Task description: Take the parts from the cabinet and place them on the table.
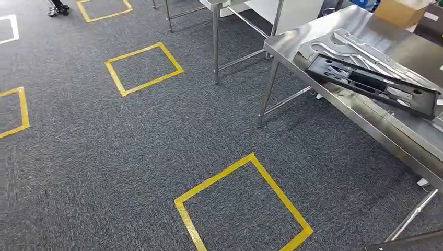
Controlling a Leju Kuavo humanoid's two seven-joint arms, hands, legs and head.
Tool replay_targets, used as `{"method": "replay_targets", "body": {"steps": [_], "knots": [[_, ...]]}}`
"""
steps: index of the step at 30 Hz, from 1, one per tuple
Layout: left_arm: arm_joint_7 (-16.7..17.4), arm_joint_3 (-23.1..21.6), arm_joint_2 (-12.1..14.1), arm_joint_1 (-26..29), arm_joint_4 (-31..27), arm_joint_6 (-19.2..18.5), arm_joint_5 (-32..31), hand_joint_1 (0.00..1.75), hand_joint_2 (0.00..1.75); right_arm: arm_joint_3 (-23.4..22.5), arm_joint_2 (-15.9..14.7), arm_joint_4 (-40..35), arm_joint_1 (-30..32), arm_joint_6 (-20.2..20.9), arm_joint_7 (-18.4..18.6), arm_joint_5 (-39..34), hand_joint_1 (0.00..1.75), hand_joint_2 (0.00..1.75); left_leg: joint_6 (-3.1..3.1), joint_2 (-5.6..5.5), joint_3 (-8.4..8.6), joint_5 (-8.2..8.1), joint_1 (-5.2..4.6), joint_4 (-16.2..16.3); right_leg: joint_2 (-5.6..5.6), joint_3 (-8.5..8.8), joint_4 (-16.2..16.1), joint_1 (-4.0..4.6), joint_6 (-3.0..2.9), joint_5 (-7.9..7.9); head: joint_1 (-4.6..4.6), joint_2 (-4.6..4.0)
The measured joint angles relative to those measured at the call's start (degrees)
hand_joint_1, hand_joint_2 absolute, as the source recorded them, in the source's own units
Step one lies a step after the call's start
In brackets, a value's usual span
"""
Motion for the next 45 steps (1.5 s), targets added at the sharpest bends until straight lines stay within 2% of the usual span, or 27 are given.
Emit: {"method": "replay_targets", "body": {"steps": [1,5,6,7,8,10,11,12,14,15,16,20,21,23,25,26,27,29,30,31,32,35,36,38,41,43,45], "knots": [[0.0,0.0,0.0,-0.1,0.0,0.7,-0.1,0.00,0.00,-0.2,0.0,0.3,0.0,0.0,-0.5,0.1,0.00,0.00,-0.40,-0.45,-0.27,0.04,-0.29,0.3,1.42,0.20,-0.7,0.31,-0.03,-0.80,0.00,0.00],[0.9,0.0,-0.1,-0.1,0.0,2.9,0.2,0.00,0.00,-0.4,0.3,0.9,-0.5,0.3,-1.4,0.9,0.00,0.00,-1.79,-2.22,-1.18,0.95,-0.23,0.1,-0.91,0.00,-1.1,0.40,-1.60,0.33,-0.02,0.00],[1.1,0.0,-0.1,-0.1,0.0,2.9,0.3,0.00,0.00,-0.4,0.5,1.0,-0.5,0.4,-1.4,1.0,0.00,0.00,-1.82,-1.28,-1.43,0.26,-0.07,1.1,-1.90,-0.05,-1.4,0.19,-2.11,0.69,-0.02,0.00],[1.5,0.0,-0.2,-0.1,0.0,2.9,0.3,0.00,0.00,-0.4,0.5,1.0,-0.5,0.5,-1.4,1.0,0.00,0.00,-2.21,1.03,-2.56,-1.99,-0.25,3.5,-2.35,-0.26,-1.4,0.23,-2.49,0.80,-0.07,0.00],[1.9,0.0,-0.2,-0.2,0.0,2.9,0.4,0.00,0.00,-0.4,0.5,1.1,-0.5,0.7,-1.3,1.1,0.00,0.00,-2.55,2.15,-4.24,-4.65,-0.04,7.4,-3.18,-0.48,-1.4,0.34,-2.74,0.85,-0.07,0.00],[2.9,0.0,-0.2,-0.3,0.0,2.5,0.4,0.00,0.00,-0.5,0.5,1.5,-0.4,1.0,-0.9,1.3,0.00,0.00,-3.10,3.19,-7.80,-9.05,0.39,16.5,-4.61,-0.95,-1.3,0.52,-2.74,0.92,-0.07,0.00],[3.1,0.0,-0.2,-0.3,0.0,2.2,0.4,0.00,0.00,-0.5,0.5,1.6,-0.4,1.1,-0.7,1.3,0.00,0.00,-3.29,3.42,-8.41,-9.64,0.54,18.7,-5.38,-1.08,-1.2,0.56,-2.71,0.94,-0.07,0.00],[3.3,0.0,-0.2,-0.2,0.0,1.9,0.4,0.00,0.00,-0.5,0.5,1.7,-0.3,1.1,-0.5,1.3,0.00,0.00,-3.38,3.66,-7.47,-8.84,0.66,17.8,-6.21,-1.18,-1.1,0.57,-2.66,0.96,-0.07,0.00],[3.3,0.0,-0.2,-0.1,0.0,1.3,0.3,0.00,0.00,-0.7,0.5,1.8,-0.4,1.2,-0.4,1.3,0.00,0.00,-3.26,4.55,-1.92,-5.12,0.77,9.1,-7.54,-1.08,-1.1,0.54,-2.48,0.93,-0.07,0.00],[3.3,0.0,-0.2,-0.2,0.0,0.9,0.3,0.00,0.00,-0.7,0.5,1.8,-0.4,1.2,-0.4,1.1,0.00,0.00,-3.04,6.13,1.44,-3.45,0.75,3.8,-8.10,-0.92,-1.1,0.56,-2.33,0.91,-0.07,0.00],[3.1,0.0,-0.2,-0.3,0.0,0.5,0.2,0.00,0.00,-0.8,0.5,1.8,-0.4,1.2,-0.4,1.1,0.00,0.00,-2.65,9.48,3.40,-3.77,0.48,0.2,-8.59,-0.81,-1.0,0.80,-2.03,0.81,-0.07,0.00],[2.2,0.0,-0.2,-0.1,0.0,-1.2,-0.2,0.00,0.00,-0.8,0.4,1.9,-0.6,1.2,-0.6,1.2,0.00,0.00,-1.12,6.79,2.78,-3.09,-0.07,-0.3,-10.58,-0.48,-1.1,0.87,-0.62,0.92,-0.02,0.00],[1.9,-0.1,-0.3,-0.1,0.0,-2.0,-0.5,0.00,0.00,-0.8,0.3,1.9,-0.6,1.0,-0.8,1.5,0.00,0.00,-0.47,6.13,3.43,-2.46,0.33,-1.0,-9.59,-0.58,-0.9,0.66,0.09,0.42,-0.02,0.00],[1.8,-0.2,-0.3,-0.1,0.0,-2.6,-0.9,0.00,0.00,-0.8,0.0,1.9,-0.4,1.0,-1.2,1.7,0.00,0.00,0.18,5.20,2.99,-2.01,0.32,-1.2,-4.15,-2.88,4.2,0.27,0.30,-3.46,-0.02,0.00],[1.9,-0.3,-0.4,-0.2,0.0,-2.6,-0.7,0.00,0.00,-0.8,-0.1,2.0,-0.1,1.0,-1.3,1.9,0.00,0.00,0.42,3.77,2.62,-1.83,0.10,-1.1,-3.08,-7.56,14.2,0.23,0.44,-7.93,-0.02,0.00],[2.5,0.2,-0.5,-0.3,0.0,-1.5,1.0,0.00,0.00,-0.8,-0.2,2.0,-0.1,1.0,-1.3,2.5,0.00,0.00,0.39,2.95,2.49,-1.78,0.04,-1.0,-3.02,-9.08,17.2,0.22,0.46,-8.44,-0.02,0.00],[3.0,1.7,-1.1,-0.4,-0.1,0.4,4.8,0.00,0.00,-0.8,-0.3,2.0,-0.1,0.9,-1.0,3.3,0.00,0.00,0.38,2.06,2.45,-1.78,0.00,-0.8,-2.99,-9.17,17.2,0.21,0.43,-7.33,0.00,0.00],[2.2,5.1,-2.2,-0.4,-0.2,2.0,11.8,0.00,0.00,-0.7,-0.3,2.1,-0.1,-0.4,0.3,4.2,0.00,0.00,0.28,0.58,2.49,-1.86,-0.01,-0.4,-2.67,-5.85,10.1,0.15,0.26,-2.44,-0.02,0.00],[1.5,6.5,-2.4,-0.3,-0.2,2.1,13.5,0.00,0.00,-0.7,-0.5,2.1,0.0,-1.0,0.8,4.3,0.00,0.00,0.16,-0.21,2.45,-1.93,0.00,-0.2,-1.43,-3.21,4.2,0.05,0.12,0.46,-0.02,0.00],[1.2,7.1,-2.6,-0.4,-0.2,2.2,13.7,0.00,0.00,-0.8,-0.7,2.1,0.3,-1.3,1.1,4.2,0.00,0.00,0.09,-0.77,2.18,-1.95,0.14,-0.1,1.60,-1.80,0.7,-0.08,-0.14,0.97,0.00,0.00],[0.8,7.6,-2.6,-0.5,-0.2,2.4,13.8,0.00,0.00,-0.9,-1.0,2.2,0.5,-1.3,1.7,3.8,0.00,0.00,-0.35,-1.60,1.73,-2.01,-0.26,0.5,2.23,-1.55,-0.4,-0.11,-0.21,0.64,0.00,0.00],[0.4,8.7,-2.6,-0.5,-0.4,2.3,14.0,0.00,0.00,-1.5,-1.6,2.2,0.5,-1.2,3.0,3.5,0.00,0.00,-1.39,-3.27,1.20,-1.40,0.22,0.0,0.40,-1.59,-0.2,0.29,-0.83,0.84,0.00,0.00],[0.2,8.9,-2.6,-0.5,-0.6,1.7,14.0,0.00,0.00,-1.8,-1.6,2.2,0.4,-1.1,3.8,2.8,0.00,0.00,-1.79,-3.71,0.91,-1.56,-0.15,0.3,-0.62,-1.43,-0.9,-0.49,-1.45,1.27,0.00,0.00],[0.0,8.9,-2.8,-0.5,-1.3,-0.4,13.7,0.00,0.00,-2.8,-1.7,2.3,1.0,-0.9,5.0,1.4,0.00,0.00,-2.10,1.33,-1.26,-5.01,-0.19,5.0,-2.16,-1.25,-1.2,-0.26,-2.14,1.37,-0.09,0.00],[1.4,8.9,-2.8,-0.4,-2.3,-2.1,13.5,0.00,0.00,-4.3,-1.7,2.3,1.6,-0.5,4.4,0.4,0.00,0.00,-2.69,3.40,-7.29,-10.53,0.49,17.9,-4.64,-1.30,-1.2,0.18,-2.36,1.19,-0.07,0.00],[2.1,9.0,-2.8,-0.2,-3.5,-3.0,14.0,0.00,0.00,-5.2,-1.7,2.3,1.5,0.0,1.7,-0.4,0.00,0.00,-3.02,3.71,-6.41,-8.38,0.85,16.4,-6.02,-1.20,-1.2,0.15,-2.21,1.09,-0.09,0.00],[2.1,9.2,-2.6,-0.2,-4.2,-3.7,14.2,0.00,0.00,-5.9,-1.2,2.3,1.4,0.0,0.3,-0.5,0.00,0.00,-3.01,4.96,-1.00,-3.71,1.00,6.5,-7.28,-0.84,-1.1,0.07,-1.85,0.86,-0.07,0.00]]}}
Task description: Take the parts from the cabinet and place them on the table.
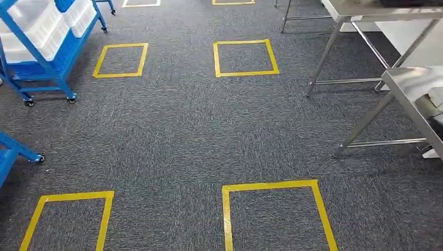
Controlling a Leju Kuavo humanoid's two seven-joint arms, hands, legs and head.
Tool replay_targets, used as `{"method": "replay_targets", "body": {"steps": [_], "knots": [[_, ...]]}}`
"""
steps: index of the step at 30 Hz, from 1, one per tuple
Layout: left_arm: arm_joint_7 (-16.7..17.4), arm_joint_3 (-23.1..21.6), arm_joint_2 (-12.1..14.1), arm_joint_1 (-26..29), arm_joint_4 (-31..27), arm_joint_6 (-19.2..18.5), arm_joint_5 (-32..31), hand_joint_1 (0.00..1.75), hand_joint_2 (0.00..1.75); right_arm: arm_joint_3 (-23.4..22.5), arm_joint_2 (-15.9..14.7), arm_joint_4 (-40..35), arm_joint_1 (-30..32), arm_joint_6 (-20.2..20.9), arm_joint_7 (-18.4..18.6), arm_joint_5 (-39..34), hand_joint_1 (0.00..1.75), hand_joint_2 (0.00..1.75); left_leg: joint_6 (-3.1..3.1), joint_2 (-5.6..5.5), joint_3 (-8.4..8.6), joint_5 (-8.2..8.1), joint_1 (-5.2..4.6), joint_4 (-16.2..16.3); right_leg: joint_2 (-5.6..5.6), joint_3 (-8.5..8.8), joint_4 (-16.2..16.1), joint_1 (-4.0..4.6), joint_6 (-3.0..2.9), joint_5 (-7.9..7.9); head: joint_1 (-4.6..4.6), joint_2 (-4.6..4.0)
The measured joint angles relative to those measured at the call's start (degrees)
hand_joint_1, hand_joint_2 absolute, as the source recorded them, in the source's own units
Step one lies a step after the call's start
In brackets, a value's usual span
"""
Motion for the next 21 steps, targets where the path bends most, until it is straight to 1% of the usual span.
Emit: {"method": "replay_targets", "body": {"steps": [1,2,3,4,5,6,7,8,9,10,11,12,13,14,15,16,17,18,19,20,21], "knots": [[0.0,0.0,0.0,-0.1,-0.3,-0.1,0.0,0.00,0.00,-0.3,0.2,0.0,0.0,0.0,-0.1,0.0,0.00,0.00,0.18,2.15,2.78,1.42,-0.05,-4.7,-0.55,0.29,0.0,0.04,0.26,-0.16,0.00,0.00],[0.0,0.0,0.0,-0.2,-0.5,-0.3,0.1,0.00,0.00,-0.5,0.2,0.0,0.1,0.0,-0.2,-0.1,0.00,0.00,0.36,3.16,3.33,0.90,-0.62,-6.3,-0.98,0.29,0.3,0.45,0.77,-0.48,-0.02,0.00],[0.0,0.0,0.0,-0.2,-0.7,-0.4,0.2,0.00,0.00,-0.7,0.2,0.0,0.0,0.0,-0.2,-0.1,0.00,0.00,0.81,2.26,3.34,1.17,-0.59,-6.3,-1.38,0.37,0.2,0.40,1.06,-0.45,0.04,0.00],[0.0,0.1,0.0,0.0,-0.8,-0.4,0.3,0.00,0.00,-0.7,0.3,0.0,-0.2,0.0,-0.3,-0.2,0.00,0.00,1.02,1.83,3.15,1.18,-0.62,-6.2,-1.83,0.50,0.2,0.45,1.34,-0.44,0.02,0.00],[-0.2,0.3,0.0,0.1,-0.9,-0.5,0.4,0.00,0.00,-0.9,0.4,0.0,-0.5,0.0,-0.7,-0.4,0.00,0.00,1.31,1.33,2.73,1.23,-0.83,-6.2,-2.27,0.62,0.0,0.28,1.65,-0.35,0.02,0.00],[-0.7,0.5,0.0,0.2,-1.1,-0.8,0.4,0.00,0.00,-1.1,0.5,0.0,-0.8,0.0,-1.3,-0.6,0.00,0.00,1.94,0.56,2.84,1.57,-0.75,-6.8,-2.79,0.85,0.0,0.15,2.16,-0.48,0.02,0.00],[-1.3,0.7,0.0,0.2,-1.2,-1.2,0.4,0.00,0.00,-1.4,0.7,0.0,-0.7,0.1,-2.1,-0.9,0.00,0.00,2.35,0.11,3.39,1.96,-0.44,-7.2,-0.72,0.82,0.7,-0.23,2.55,-1.24,0.04,0.00],[-1.9,0.7,0.2,0.1,-1.3,-1.7,0.3,0.00,0.00,-1.7,1.0,0.0,-0.5,0.2,-2.8,-0.9,0.00,0.00,2.65,-0.46,3.29,2.08,-0.47,-7.3,1.93,-0.45,3.4,-0.22,2.54,-3.39,0.02,0.00],[-2.2,0.7,0.6,0.0,-1.4,-2.2,-0.2,0.00,0.00,-1.8,1.2,0.0,-0.4,0.3,-3.0,-0.8,0.00,0.00,2.88,-0.91,3.09,2.24,-0.50,-7.3,3.17,-2.48,7.5,-0.21,2.49,-5.83,0.07,0.00],[-2.4,0.7,1.1,-0.1,-1.4,-2.7,-0.8,0.00,0.00,-2.0,1.4,0.0,-0.4,0.3,-3.0,-0.8,0.00,0.00,2.95,-1.54,2.93,2.28,-0.66,-7.2,3.80,-4.88,12.5,-0.20,2.46,-8.06,0.07,0.00],[-2.4,0.7,1.9,-0.1,-1.3,-3.1,-1.7,0.00,0.00,-2.3,1.6,0.1,-0.3,0.3,-2.9,-0.8,0.00,0.00,3.00,-2.20,2.86,2.32,-0.80,-7.2,4.03,-6.74,16.2,-0.14,2.40,-9.20,0.07,0.00],[-2.3,0.6,2.6,0.0,-1.1,-3.3,-2.6,0.00,0.00,-2.7,1.9,0.1,-0.3,0.3,-2.8,-0.9,0.00,0.00,2.99,-2.94,2.85,2.31,-0.92,-7.1,4.13,-7.76,17.9,-0.07,2.30,-9.02,0.04,0.00],[-2.1,0.3,3.6,0.1,-0.9,-3.4,-3.7,0.00,0.00,-3.1,2.0,0.1,-0.2,0.3,-2.7,-1.1,0.00,0.00,2.99,-3.77,2.92,2.31,-0.98,-7.0,4.22,-7.39,16.5,-0.03,2.08,-7.13,0.07,0.00],[-1.6,0.0,4.2,0.1,-0.8,-3.6,-4.9,0.00,0.00,-3.5,2.2,0.1,-0.2,0.3,-2.6,-1.4,0.00,0.00,2.96,-4.52,3.00,2.28,-1.02,-7.0,4.37,-6.10,13.3,-0.03,1.84,-4.72,0.07,0.00],[-1.1,-0.8,5.0,0.3,-0.6,-3.7,-6.6,0.00,0.00,-3.9,2.2,0.1,-0.2,0.3,-2.6,-1.6,0.00,0.00,2.85,-5.43,3.09,2.22,-1.05,-6.8,5.07,-3.79,7.8,-0.03,1.51,-1.46,0.07,0.00],[-0.9,-1.4,5.6,0.3,-0.6,-3.9,-7.8,0.00,0.00,-4.2,2.2,0.1,-0.2,0.3,-2.4,-1.7,0.00,0.00,2.72,-6.09,3.14,2.12,-1.04,-6.7,6.56,-1.72,3.0,-0.04,1.23,0.98,0.07,0.00],[-0.5,-2.3,6.1,0.4,-0.4,-4.1,-9.1,0.00,0.00,-4.6,2.1,0.1,-0.1,0.3,-2.2,-1.9,0.00,0.00,2.52,-6.55,2.89,2.16,-0.95,-6.8,9.32,-1.04,1.7,-0.05,1.04,-0.17,0.07,0.00],[-0.5,-2.9,6.7,0.3,-0.4,-4.2,-10.3,0.00,0.00,-4.9,2.1,0.2,-0.1,0.5,-1.9,-1.9,0.00,0.00,2.16,-7.25,2.40,2.09,-1.04,-6.2,9.43,-1.06,0.8,0.01,1.05,0.30,0.04,0.00],[-0.3,-3.6,7.4,0.3,-0.3,-4.5,-11.5,0.00,0.00,-5.1,2.1,0.2,-0.2,0.6,-1.6,-1.8,0.00,0.00,1.75,-7.62,2.10,2.35,-0.76,-6.4,8.64,-1.27,1.2,0.21,0.96,0.28,0.04,0.00],[-0.4,-4.4,8.4,0.5,-0.2,-5.0,-12.8,0.00,0.00,-5.3,2.0,0.2,-0.4,0.7,-1.2,-1.4,0.00,0.00,1.46,-8.27,2.02,2.44,-0.60,-6.6,8.24,-1.23,1.1,0.41,0.72,0.19,0.07,0.00],[-0.8,-5.7,9.1,0.8,0.1,-5.3,-14.6,0.00,0.00,-5.6,2.0,0.2,-0.6,0.8,-0.8,-0.8,0.00,0.00,1.00,-9.00,1.99,2.63,-0.52,-6.7,7.53,-1.06,0.6,0.43,0.27,0.46,0.07,0.00]]}}
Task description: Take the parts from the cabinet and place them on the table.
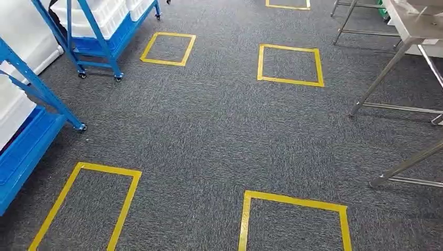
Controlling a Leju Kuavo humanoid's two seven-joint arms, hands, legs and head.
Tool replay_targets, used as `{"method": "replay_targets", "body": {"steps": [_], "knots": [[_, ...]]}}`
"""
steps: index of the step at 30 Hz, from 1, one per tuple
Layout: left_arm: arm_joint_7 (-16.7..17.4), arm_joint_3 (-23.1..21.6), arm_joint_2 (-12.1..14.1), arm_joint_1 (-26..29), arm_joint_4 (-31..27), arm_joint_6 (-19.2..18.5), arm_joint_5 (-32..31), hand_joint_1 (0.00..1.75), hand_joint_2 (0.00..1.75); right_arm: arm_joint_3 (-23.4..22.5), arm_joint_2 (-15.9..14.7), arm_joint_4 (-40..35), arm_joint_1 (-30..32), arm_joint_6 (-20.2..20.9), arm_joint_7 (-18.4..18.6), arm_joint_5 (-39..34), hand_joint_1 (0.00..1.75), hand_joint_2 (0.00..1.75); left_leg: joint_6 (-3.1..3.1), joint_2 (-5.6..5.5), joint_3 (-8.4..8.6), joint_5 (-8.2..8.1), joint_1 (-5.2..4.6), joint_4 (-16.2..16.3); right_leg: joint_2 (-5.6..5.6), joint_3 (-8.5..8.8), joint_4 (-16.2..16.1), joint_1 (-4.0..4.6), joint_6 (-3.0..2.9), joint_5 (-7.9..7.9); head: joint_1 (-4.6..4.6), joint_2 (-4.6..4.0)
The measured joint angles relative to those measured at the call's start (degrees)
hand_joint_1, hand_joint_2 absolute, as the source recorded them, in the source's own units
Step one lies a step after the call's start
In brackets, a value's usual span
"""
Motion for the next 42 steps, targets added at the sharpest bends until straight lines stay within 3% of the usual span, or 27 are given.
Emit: {"method": "replay_targets", "body": {"steps": [1,3,5,7,9,10,11,12,13,16,18,20,21,22,23,25,26,27,31,32,33,34,36,37,39,41,42], "knots": [[-0.4,-1.0,0.9,0.1,0.1,-0.2,-1.2,0.00,0.00,-0.1,0.0,0.0,-0.2,0.1,0.1,0.3,0.00,0.00,-0.11,0.80,-0.19,-0.35,-0.19,0.3,-0.85,0.34,-0.8,-0.68,-0.59,0.41,-0.02,0.00],[-0.8,-2.9,1.9,0.3,0.3,-0.7,-2.5,0.00,0.00,-0.3,-0.2,0.0,0.2,0.1,0.2,0.5,0.00,0.00,-0.50,6.48,-2.36,-3.38,-0.31,5.0,-2.37,0.86,-1.3,-0.28,-1.22,0.47,-0.07,0.00],[-0.9,-3.9,2.6,0.1,0.5,-0.7,-2.9,0.00,0.00,-0.5,-0.4,0.0,0.5,0.2,0.2,0.6,0.00,0.00,-1.00,7.50,-6.81,-7.36,0.15,14.0,-4.16,0.91,-1.3,-0.02,-1.40,0.29,-0.07,0.00],[-0.9,-4.5,3.0,0.2,0.6,-0.7,-2.9,0.00,0.00,-0.7,-0.5,0.0,0.4,0.2,0.2,0.7,0.00,0.00,-1.43,7.63,-9.16,-7.60,0.58,18.3,-5.67,1.04,-1.2,-0.03,-1.25,0.03,-0.07,0.00],[-1.4,-5.2,3.4,0.7,0.7,-0.7,-3.7,0.00,0.00,-0.8,-0.5,0.0,0.2,0.1,-0.2,0.6,0.00,0.00,-1.84,8.00,-5.94,-3.12,1.02,11.5,-6.93,1.48,-1.1,-0.14,-0.88,-0.39,-0.07,0.00],[-2.3,-5.9,3.6,0.7,0.7,-0.5,-5.0,0.00,0.00,-0.9,-0.5,0.0,0.2,-0.1,-1.0,0.3,0.00,0.00,-1.99,9.12,-3.06,-0.31,1.18,5.8,-7.57,1.78,-1.0,-0.22,-0.55,-0.74,-0.07,0.00],[-4.2,-6.8,3.7,0.7,0.7,-0.1,-6.3,0.00,0.00,-1.1,-0.5,0.0,0.2,-0.4,-2.3,0.0,0.00,0.00,-2.23,11.91,-0.95,0.25,1.12,1.3,-8.26,2.00,-0.8,-0.07,-0.05,-1.15,-0.07,0.00],[-7.0,-7.6,3.7,0.5,0.9,0.3,-6.8,0.00,0.00,-1.5,-1.1,0.0,0.2,-0.8,-3.8,-0.1,0.00,0.00,-1.68,12.03,-0.61,0.05,0.41,0.9,-8.60,1.85,-0.4,0.23,0.39,-1.47,-0.07,0.00],[-10.4,-8.1,3.7,0.5,0.9,0.6,-7.0,0.00,0.00,-1.8,-1.1,0.0,0.0,-1.1,-5.5,-0.2,0.00,0.00,-0.86,10.90,-0.83,-0.03,0.56,1.1,-9.09,1.98,-0.5,0.30,0.65,-1.51,0.04,0.00],[-17.9,-11.0,2.9,0.7,-1.6,-0.7,-1.3,0.00,0.00,-3.1,-1.2,-0.2,-1.0,-2.1,-12.3,-2.0,0.00,0.00,0.37,9.35,-0.79,0.12,0.23,0.8,-10.37,2.41,-0.6,-0.08,1.62,-1.91,0.02,0.00],[-18.7,-18.2,1.2,0.4,-5.9,0.3,7.6,0.00,0.00,-4.6,-1.2,-0.2,-1.0,-2.3,-16.5,-3.4,0.00,0.00,1.12,8.34,-0.81,0.36,0.40,0.5,-5.34,0.60,3.6,-0.51,1.89,-4.89,0.02,0.00],[-18.9,-27.9,0.6,-1.4,-6.5,1.9,12.3,0.00,0.00,-5.6,-1.3,-0.2,-1.0,-2.8,-18.2,-3.5,0.00,0.00,1.58,6.58,-1.10,0.53,0.19,0.6,-3.63,-4.49,13.2,-0.45,1.84,-8.94,0.02,0.00],[-18.9,-31.2,0.1,-2.2,-6.4,2.1,13.6,0.00,0.00,-6.0,-1.4,-0.2,-1.0,-2.9,-18.5,-3.1,0.00,0.00,1.69,5.61,-1.15,0.59,-0.01,0.6,-3.43,-6.52,16.7,-0.41,1.77,-9.80,0.02,0.00],[-18.8,-34.9,-0.3,-2.7,-5.7,2.3,15.4,0.00,0.00,-6.3,-1.4,-0.2,-1.0,-2.9,-18.8,-2.6,0.00,0.00,1.70,4.67,-1.09,0.58,-0.19,0.6,-3.25,-7.98,18.5,-0.37,1.58,-9.64,0.02,0.00],[-17.8,-36.9,-0.5,-3.0,-4.5,2.6,16.2,0.00,0.00,-6.5,-1.4,-0.2,-1.1,-3.0,-18.7,-2.0,0.00,0.00,1.80,3.93,-0.84,0.51,-0.36,0.6,-3.09,-7.97,17.4,-0.21,1.26,-7.81,0.02,0.00],[-13.4,-39.3,-0.9,-2.7,-1.7,3.5,17.6,0.00,0.00,-6.9,-1.4,-0.2,-1.3,-3.0,-17.8,-0.9,0.00,0.00,1.81,2.80,-0.14,0.20,-0.58,0.6,-2.27,-4.75,8.9,0.23,0.28,-1.75,0.02,0.00],[-10.8,-40.2,-0.9,-2.0,-0.7,3.5,18.1,0.00,0.00,-7.0,-1.5,-0.2,-1.2,-3.0,-17.0,-0.2,0.00,0.00,1.74,2.51,0.13,0.01,-0.59,0.6,0.00,-2.66,3.6,0.53,-0.24,1.30,0.02,0.00],[-8.2,-40.9,-1.0,-1.3,0.3,3.5,18.5,0.00,0.00,-7.0,-1.6,-0.2,-1.0,-3.1,-16.0,0.3,0.00,0.00,1.70,2.33,-0.04,-0.08,-0.54,0.6,3.38,-1.88,1.8,0.46,-0.61,1.07,0.04,0.00],[-2.3,-41.6,-0.7,0.5,2.1,3.8,19.6,0.00,0.00,-7.1,-1.6,-0.2,-0.6,-3.4,-12.7,1.2,0.00,0.00,0.55,-0.60,-0.86,0.33,-0.21,0.4,0.90,-1.43,0.1,0.54,-0.65,1.08,0.00,0.00],[-1.4,-41.7,-0.3,0.6,2.4,3.8,20.1,0.00,0.00,-7.1,-1.5,-0.2,-0.6,-3.4,-11.9,1.4,0.00,0.00,0.36,-0.11,-1.05,-0.25,-0.54,0.8,-0.28,-1.00,-0.9,-0.11,-0.98,1.47,0.00,0.00],[-0.9,-41.7,-0.1,0.7,2.6,3.6,20.4,0.00,0.00,-7.1,-1.5,-0.2,-0.6,-3.4,-11.4,1.6,0.00,0.00,0.07,3.73,-1.66,-1.76,-0.90,2.7,-1.00,-0.58,-1.4,0.04,-1.19,1.52,0.02,0.00],[-0.7,-41.7,0.4,0.6,2.6,3.0,20.7,0.00,0.00,-7.1,-1.5,-0.2,-0.5,-3.4,-10.7,1.8,0.00,0.00,-0.15,5.86,-3.37,-3.99,-0.83,6.3,-1.61,-0.47,-1.4,0.10,-1.33,1.49,-0.05,0.00],[-1.6,-41.7,1.2,0.5,2.7,1.2,21.6,0.00,0.00,-7.1,-1.5,-0.2,-0.3,-3.0,-9.6,2.0,0.00,0.00,-0.64,7.24,-7.75,-8.22,-0.42,15.8,-3.17,-0.36,-1.4,0.15,-1.42,1.06,-0.04,0.00],[-2.2,-41.7,1.4,0.6,2.7,0.6,22.0,0.00,0.00,-7.2,-1.5,-0.2,-0.4,-2.8,-9.3,1.7,0.00,0.00,-0.89,7.41,-8.95,-8.59,-0.15,18.4,-3.65,-0.26,-1.4,0.12,-1.31,0.74,-0.04,0.00],[-2.9,-41.6,2.4,0.7,2.8,-0.1,22.3,0.00,0.00,-7.5,-1.5,-0.2,-0.4,-2.5,-9.1,1.4,0.00,0.00,-1.36,7.73,-6.88,-5.35,0.32,14.8,-4.47,0.45,-1.3,-0.02,-1.09,0.28,-0.04,0.00],[-3.2,-41.6,3.3,0.8,2.8,-0.3,22.3,0.00,0.00,-7.5,-1.4,-0.2,-0.5,-1.9,-9.0,1.4,0.00,0.00,-1.24,8.14,-1.14,-0.33,0.48,4.3,-4.90,1.45,-1.2,-0.16,-0.70,-0.30,-0.04,0.00],[-3.3,-41.6,3.6,0.8,2.9,-0.5,22.3,0.00,0.00,-7.5,-1.4,-0.1,-0.4,-1.7,-9.0,1.4,0.00,0.00,-0.95,8.77,0.84,-0.44,0.38,0.7,-5.13,1.72,-1.2,-0.17,-0.46,-0.58,-0.02,0.00]]}}
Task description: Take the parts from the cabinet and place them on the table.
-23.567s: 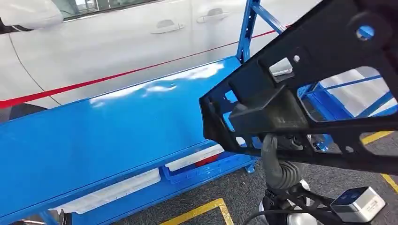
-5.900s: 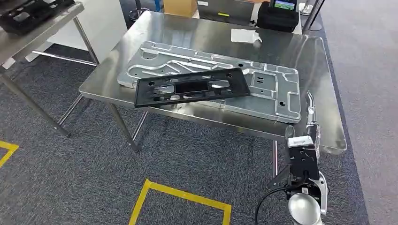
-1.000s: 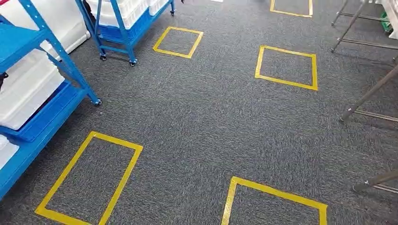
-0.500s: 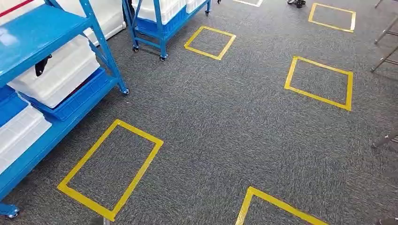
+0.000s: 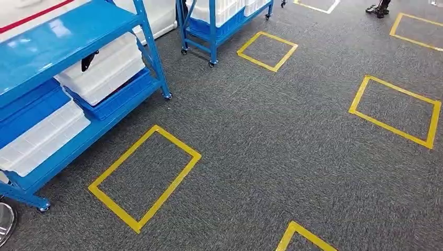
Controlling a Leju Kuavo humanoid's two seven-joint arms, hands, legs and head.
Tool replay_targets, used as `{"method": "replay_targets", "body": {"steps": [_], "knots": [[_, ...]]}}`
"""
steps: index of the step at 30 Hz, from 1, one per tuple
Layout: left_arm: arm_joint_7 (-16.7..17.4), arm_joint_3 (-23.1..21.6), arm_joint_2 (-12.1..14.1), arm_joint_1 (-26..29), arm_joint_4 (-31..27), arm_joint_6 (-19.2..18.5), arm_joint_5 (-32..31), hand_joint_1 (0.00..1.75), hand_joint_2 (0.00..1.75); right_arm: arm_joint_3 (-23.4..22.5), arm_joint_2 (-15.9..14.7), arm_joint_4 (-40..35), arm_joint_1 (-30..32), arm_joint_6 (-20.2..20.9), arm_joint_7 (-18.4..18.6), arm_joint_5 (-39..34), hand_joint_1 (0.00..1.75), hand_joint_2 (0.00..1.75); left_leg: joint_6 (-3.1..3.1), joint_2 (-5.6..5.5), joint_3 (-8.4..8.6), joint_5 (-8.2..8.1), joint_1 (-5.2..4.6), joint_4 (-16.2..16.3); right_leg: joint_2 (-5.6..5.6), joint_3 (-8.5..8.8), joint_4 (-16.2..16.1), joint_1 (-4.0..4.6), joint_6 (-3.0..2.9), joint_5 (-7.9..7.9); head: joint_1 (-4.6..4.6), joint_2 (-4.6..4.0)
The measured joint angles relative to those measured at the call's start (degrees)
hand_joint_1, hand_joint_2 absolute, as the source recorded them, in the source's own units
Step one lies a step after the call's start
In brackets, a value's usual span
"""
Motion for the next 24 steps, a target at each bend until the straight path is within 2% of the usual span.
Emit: {"method": "replay_targets", "body": {"steps": [1,4,5,6,7,9,10,11,12,13,14,15,16,17,18,19,20,21,22,23,24], "knots": [[0.0,0.0,0.3,-0.1,0.0,-0.1,-0.1,0.00,0.00,0.0,0.0,0.0,-0.1,0.1,0.0,0.0,0.00,0.00,0.38,-0.07,0.55,-0.73,-0.37,-1.3,-0.06,-0.06,0.3,0.23,0.49,-0.33,0.00,0.00],[0.0,0.0,0.7,0.1,0.1,0.0,-0.2,0.00,0.00,0.0,0.0,0.0,-0.2,0.2,0.0,0.0,0.00,0.00,1.72,-0.45,0.79,-1.37,-0.41,-1.4,-0.14,0.42,1.0,0.02,1.71,0.17,0.02,0.00],[0.1,0.0,0.7,0.1,0.2,0.2,-0.4,0.00,0.00,0.0,0.1,0.0,-0.3,0.3,0.0,0.1,0.00,0.00,2.24,-0.58,1.91,-1.38,-0.22,-1.8,0.00,0.21,1.5,-0.13,2.05,-0.35,0.00,0.00],[0.3,0.0,0.7,0.2,0.2,0.3,-0.5,0.00,0.00,0.0,0.2,0.0,-0.3,0.5,0.0,0.2,0.00,0.00,2.56,-0.62,2.55,-1.58,-0.27,-2.0,0.83,-0.25,3.3,-0.28,2.24,-0.91,0.04,0.00],[0.6,0.0,0.8,0.1,0.2,0.4,-0.5,0.00,0.00,0.0,0.3,0.0,-0.3,0.7,0.0,0.3,0.00,0.00,2.85,-0.63,2.88,-1.78,-0.30,-2.0,1.35,-2.45,6.9,-0.37,2.25,-2.35,0.04,0.00],[1.0,0.0,0.9,0.0,0.3,0.8,-0.5,0.00,0.00,0.0,0.4,0.0,-0.2,0.9,0.0,0.6,0.00,0.00,3.07,-0.83,3.65,-2.53,-0.42,-2.0,1.74,-9.04,16.8,-0.39,2.37,-5.78,0.02,0.00],[1.1,0.0,0.9,0.1,0.3,0.8,-0.5,0.00,0.00,0.0,0.4,0.0,-0.1,1.0,0.0,0.7,0.00,0.00,3.05,-1.03,4.24,-3.06,-0.47,-2.0,1.80,-11.74,19.9,-0.38,2.47,-6.74,0.04,0.00],[1.2,0.0,0.9,0.1,0.3,0.9,-0.5,0.00,0.00,0.0,0.4,0.0,0.1,1.1,0.0,0.7,0.00,0.00,2.96,-1.22,5.03,-3.65,-0.48,-2.0,1.80,-12.99,20.3,-0.37,2.49,-6.73,0.04,0.00],[1.3,0.0,0.9,0.3,0.3,0.9,-0.5,0.00,0.00,0.0,0.4,0.1,0.3,1.2,0.1,0.8,0.00,0.00,2.88,-1.47,5.98,-4.31,-0.47,-2.0,1.80,-13.16,18.5,-0.36,2.43,-6.08,0.04,0.00],[1.4,0.0,0.9,0.3,0.4,0.9,-0.5,0.00,0.00,0.0,0.4,0.1,0.4,1.2,0.1,0.8,0.00,0.00,2.81,-1.67,7.05,-5.04,-0.45,-2.0,1.80,-12.53,15.1,-0.36,2.33,-4.43,0.04,0.00],[1.4,0.0,0.9,0.3,0.4,0.9,-0.5,0.00,0.00,0.0,0.4,0.1,0.5,1.2,0.1,0.8,0.00,0.00,2.65,-1.80,8.19,-5.91,-0.43,-2.0,1.81,-11.42,10.6,-0.29,1.86,-1.54,0.04,0.00],[1.4,0.0,0.9,0.4,0.4,0.9,-0.5,0.00,0.00,0.0,0.4,0.2,0.7,1.2,0.1,0.8,0.00,0.00,2.42,-1.82,8.62,-6.77,-0.44,-2.2,1.83,-10.64,6.1,-0.13,1.28,3.61,0.07,0.00],[1.6,0.0,0.8,0.3,0.8,0.9,-0.5,0.00,0.00,0.0,0.4,0.4,1.0,1.3,0.2,0.8,0.00,0.00,2.12,-1.90,9.41,-7.64,-0.69,-1.7,2.07,-10.87,3.3,0.34,1.10,8.42,0.02,0.00],[1.6,0.0,0.8,0.1,0.8,0.9,-0.5,0.00,0.00,0.0,0.4,0.3,0.7,1.4,0.2,0.8,0.00,0.00,1.65,-2.00,9.60,-8.15,-0.70,-2.7,2.14,-10.55,3.6,0.41,0.94,6.36,0.07,-0.02],[1.7,0.0,0.9,0.0,0.8,0.9,-0.5,0.00,0.00,0.0,0.4,0.3,0.4,1.4,0.2,0.8,0.00,0.00,1.36,-2.02,10.76,-8.21,-0.66,-3.6,2.10,-10.33,3.2,0.45,0.71,6.51,-0.05,0.00],[1.7,0.0,0.9,0.1,0.8,0.9,-0.5,0.00,0.00,0.0,0.4,0.4,0.5,1.6,0.3,0.8,0.00,0.00,0.94,-2.01,10.95,-6.93,-0.68,-2.8,2.03,-9.55,2.8,0.22,0.31,6.10,-0.07,0.00],[1.8,0.0,0.9,0.0,0.8,0.9,-0.5,0.00,0.00,0.0,0.4,0.4,0.6,1.7,0.3,0.8,0.00,0.00,0.50,-2.07,10.77,-6.22,-0.83,-1.3,2.17,-8.40,2.5,0.23,-0.09,5.72,-0.07,0.00],[1.8,0.0,0.9,0.0,0.8,0.9,-0.5,0.00,0.00,0.0,0.5,0.4,0.9,1.8,0.3,0.9,0.00,0.00,0.42,-1.68,8.66,-4.79,-0.52,3.1,2.01,-7.21,1.9,0.19,-0.52,5.15,-0.09,0.00],[1.8,0.0,0.7,0.0,0.8,0.9,-0.5,0.00,0.00,0.0,0.5,0.4,0.9,1.9,0.3,0.9,0.00,0.00,0.39,-1.42,5.70,-3.63,-0.49,8.2,1.83,-6.13,1.6,0.19,-0.87,4.63,-0.13,0.00],[1.8,0.0,0.6,0.0,0.9,1.0,-0.5,0.00,0.00,0.0,0.5,0.4,0.9,1.9,0.3,0.9,0.00,0.00,0.14,-1.35,2.55,-4.44,-0.43,12.4,1.84,-5.26,1.4,0.21,-1.12,3.90,-0.09,0.00],[1.8,0.0,0.6,0.2,1.0,1.0,-0.5,0.00,0.00,0.0,0.5,0.4,0.8,1.8,0.3,1.1,0.00,0.00,-0.17,-1.29,-0.27,-7.51,-0.42,15.3,1.65,-4.19,1.4,0.26,-1.19,3.39,-0.11,0.00]]}}
